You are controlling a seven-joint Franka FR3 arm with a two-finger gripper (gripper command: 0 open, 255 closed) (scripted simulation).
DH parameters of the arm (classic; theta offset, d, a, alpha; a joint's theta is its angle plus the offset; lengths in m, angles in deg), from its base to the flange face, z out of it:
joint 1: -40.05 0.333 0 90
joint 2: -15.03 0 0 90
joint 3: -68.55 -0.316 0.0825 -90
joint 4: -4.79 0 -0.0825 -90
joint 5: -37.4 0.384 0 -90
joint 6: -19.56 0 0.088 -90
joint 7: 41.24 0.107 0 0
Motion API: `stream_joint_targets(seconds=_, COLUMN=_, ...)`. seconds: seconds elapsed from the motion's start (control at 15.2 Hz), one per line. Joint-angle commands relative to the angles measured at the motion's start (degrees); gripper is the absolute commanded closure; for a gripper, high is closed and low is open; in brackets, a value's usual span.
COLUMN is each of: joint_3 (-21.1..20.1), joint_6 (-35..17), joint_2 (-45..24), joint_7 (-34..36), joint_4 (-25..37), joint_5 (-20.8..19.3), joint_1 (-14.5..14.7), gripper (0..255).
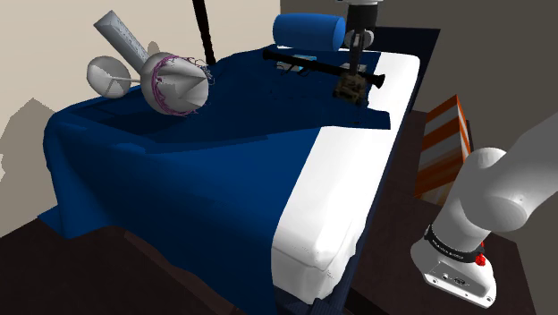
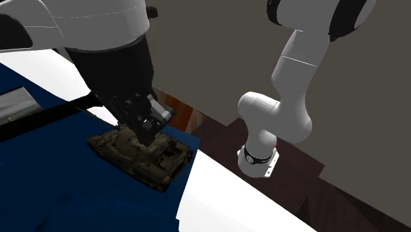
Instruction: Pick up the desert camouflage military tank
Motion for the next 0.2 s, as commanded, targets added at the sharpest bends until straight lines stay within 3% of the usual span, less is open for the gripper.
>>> stream_joint_targets(seconds=0.0, joint_3=-0.1, joint_6=1.5, joint_2=-0.6, joint_7=0.0, joint_4=2.1, joint_5=0.1, joint_1=0.1, gripper=255)
stream_joint_targets(seconds=0.13, joint_3=-0.1, joint_6=1.6, joint_2=-0.7, joint_7=0.0, joint_4=2.3, joint_5=0.1, joint_1=0.1, gripper=255)
